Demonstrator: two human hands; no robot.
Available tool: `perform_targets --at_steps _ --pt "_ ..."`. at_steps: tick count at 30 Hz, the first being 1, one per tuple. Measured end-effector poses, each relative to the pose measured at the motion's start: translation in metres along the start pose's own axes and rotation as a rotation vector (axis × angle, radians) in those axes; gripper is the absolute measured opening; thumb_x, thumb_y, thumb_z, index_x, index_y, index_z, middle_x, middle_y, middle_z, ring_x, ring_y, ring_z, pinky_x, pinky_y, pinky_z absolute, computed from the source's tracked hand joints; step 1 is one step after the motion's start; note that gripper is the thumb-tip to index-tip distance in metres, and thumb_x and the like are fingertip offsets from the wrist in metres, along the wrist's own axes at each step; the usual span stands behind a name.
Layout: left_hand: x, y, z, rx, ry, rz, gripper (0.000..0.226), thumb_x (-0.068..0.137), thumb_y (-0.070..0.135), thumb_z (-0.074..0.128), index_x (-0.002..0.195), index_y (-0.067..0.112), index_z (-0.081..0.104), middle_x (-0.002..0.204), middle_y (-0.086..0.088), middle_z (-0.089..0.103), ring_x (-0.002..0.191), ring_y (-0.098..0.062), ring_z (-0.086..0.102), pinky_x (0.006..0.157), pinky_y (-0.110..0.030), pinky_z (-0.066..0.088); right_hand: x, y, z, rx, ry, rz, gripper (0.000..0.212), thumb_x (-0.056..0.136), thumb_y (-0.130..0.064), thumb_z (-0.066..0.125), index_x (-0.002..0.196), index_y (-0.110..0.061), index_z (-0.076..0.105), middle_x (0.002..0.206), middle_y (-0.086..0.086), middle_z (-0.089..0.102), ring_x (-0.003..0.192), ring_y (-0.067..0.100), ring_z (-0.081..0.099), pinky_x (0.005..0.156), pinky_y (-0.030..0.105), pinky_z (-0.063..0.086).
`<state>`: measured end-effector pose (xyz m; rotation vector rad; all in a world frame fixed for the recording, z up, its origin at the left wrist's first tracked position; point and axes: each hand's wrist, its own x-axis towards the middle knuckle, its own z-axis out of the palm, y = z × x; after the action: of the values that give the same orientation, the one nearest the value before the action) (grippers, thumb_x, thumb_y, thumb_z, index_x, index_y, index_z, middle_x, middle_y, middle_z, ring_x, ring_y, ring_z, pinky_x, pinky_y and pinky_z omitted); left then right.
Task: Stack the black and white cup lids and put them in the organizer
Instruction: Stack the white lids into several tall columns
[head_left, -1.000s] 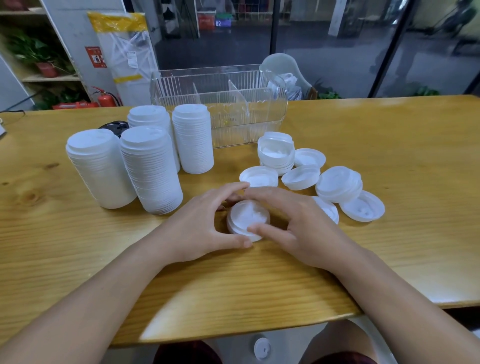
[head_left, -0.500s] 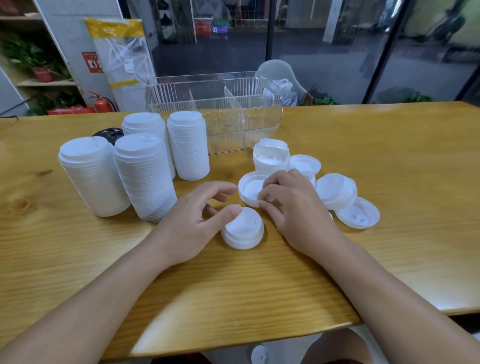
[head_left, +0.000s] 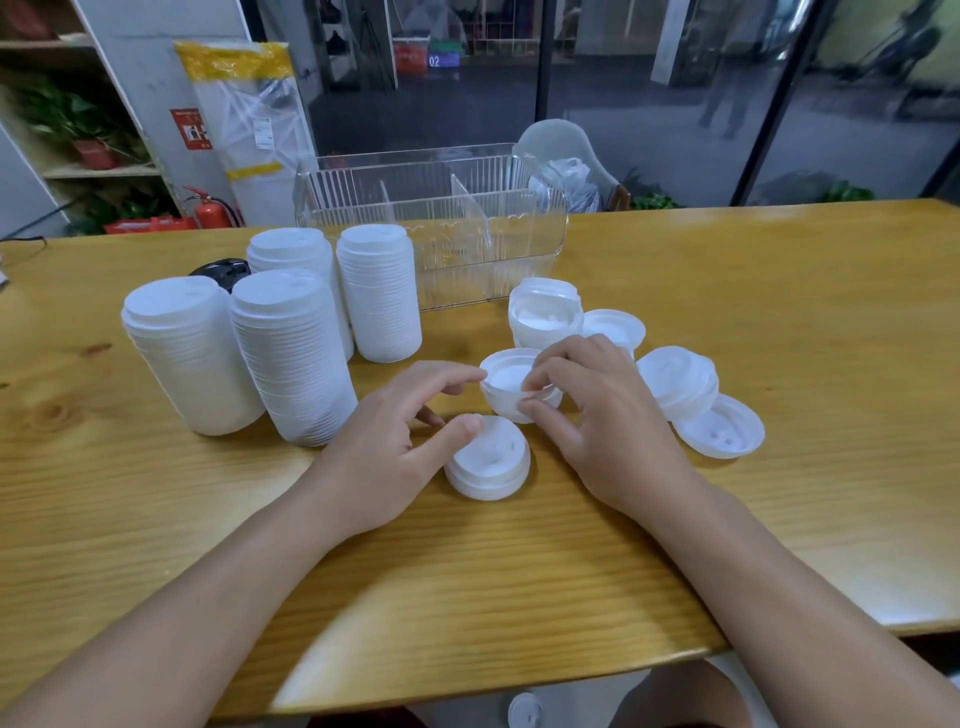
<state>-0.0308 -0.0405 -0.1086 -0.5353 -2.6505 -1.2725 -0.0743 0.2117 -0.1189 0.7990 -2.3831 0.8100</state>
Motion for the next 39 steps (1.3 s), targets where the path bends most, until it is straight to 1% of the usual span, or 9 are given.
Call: perform_targets --at_steps 7,13,17,21,24,27,30,35,39 --pt "0.001 0.0 0.001 0.013 0.015 0.088 0.037 0.109 0.023 0.069 0.144 0.037 0.069 0.153 0.02 0.058 0.147 -0.011 0.053 0.106 -0.024 0.051 -0.001 0.0 -0.003 0.087 0.027 0.072 0.016 0.092 -0.005 0.081 0.099 -0.019 0.076 0.107 -0.008 0.068 0.1 0.018 0.059 0.087 0.035 0.048" --pt "0.001 0.004 0.001 -0.008 0.052 0.115 0.045 0.108 0.017 0.07 0.148 0.036 0.065 0.156 0.019 0.056 0.15 -0.013 0.05 0.109 -0.033 0.053 -0.001 -0.004 -0.007 0.125 0.079 0.103 0.009 0.097 -0.014 0.079 0.102 -0.019 0.073 0.102 -0.011 0.068 0.094 0.016 0.062 0.081 0.034 0.05" --pt "0.002 0.01 0.0 -0.011 0.093 0.172 0.054 0.108 0.013 0.069 0.158 0.032 0.057 0.165 0.014 0.049 0.156 -0.015 0.044 0.113 -0.036 0.05 0.0 -0.015 -0.011 0.233 0.141 0.139 0.008 0.102 -0.021 0.076 0.107 -0.019 0.07 0.096 -0.011 0.069 0.088 0.014 0.065 0.076 0.028 0.049" --pt "0.0 0.016 0.002 -0.036 0.153 0.226 0.069 0.096 0.02 0.084 0.159 0.024 0.055 0.164 0.014 0.051 0.156 -0.015 0.046 0.114 -0.028 0.048 0.001 -0.028 -0.016 0.514 0.088 0.22 0.015 0.105 -0.024 0.071 0.119 -0.021 0.066 0.089 -0.003 0.073 0.082 0.023 0.071 0.077 0.042 0.057" --pt "-0.001 0.018 0.005 0.003 0.203 0.239 0.077 0.087 0.028 0.091 0.156 0.022 0.058 0.155 0.01 0.057 0.147 -0.011 0.053 0.109 -0.016 0.044 0.001 -0.036 -0.018 0.622 0.01 0.244 0.027 0.108 -0.019 0.067 0.133 -0.024 0.059 0.082 0.004 0.076 0.073 0.026 0.075 0.077 0.044 0.059" --pt "-0.001 0.017 0.005 0.027 0.222 0.236 0.077 0.084 0.033 0.093 0.153 0.021 0.063 0.149 0.006 0.056 0.142 -0.014 0.055 0.103 -0.013 0.044 0.0 -0.036 -0.018 0.6 0.0 0.267 0.021 0.108 -0.019 0.067 0.128 -0.024 0.062 0.075 0.0 0.074 0.062 0.023 0.07 0.069 0.04 0.058" --pt "-0.002 0.017 0.005 0.048 0.213 0.228 0.076 0.083 0.034 0.093 0.152 0.021 0.064 0.147 0.005 0.054 0.141 -0.015 0.055 0.105 -0.013 0.043 -0.001 -0.036 -0.018 0.579 -0.017 0.27 0.016 0.108 -0.02 0.066 0.124 -0.023 0.063 0.068 -0.004 0.071 0.057 0.023 0.066 0.065 0.042 0.056" --pt "-0.003 0.017 0.003 0.103 0.192 0.215 0.079 0.082 0.042 0.095 0.152 0.025 0.063 0.143 0.008 0.058 0.141 -0.016 0.056 0.112 -0.024 0.044 -0.003 -0.037 -0.017 0.549 -0.035 0.26 0.014 0.108 -0.021 0.066 0.122 -0.023 0.063 0.061 -0.008 0.066 0.056 0.02 0.063 0.063 0.041 0.053" --pt "-0.002 0.017 0.003 0.096 0.199 0.18 0.072 0.081 0.043 0.095 0.146 0.028 0.066 0.142 0.013 0.062 0.138 -0.014 0.057 0.106 -0.018 0.043 -0.004 -0.033 -0.016 0.516 -0.022 0.257 0.016 0.107 -0.026 0.068 0.123 -0.025 0.065 0.064 -0.008 0.068 0.058 0.019 0.062 0.064 0.038 0.052"
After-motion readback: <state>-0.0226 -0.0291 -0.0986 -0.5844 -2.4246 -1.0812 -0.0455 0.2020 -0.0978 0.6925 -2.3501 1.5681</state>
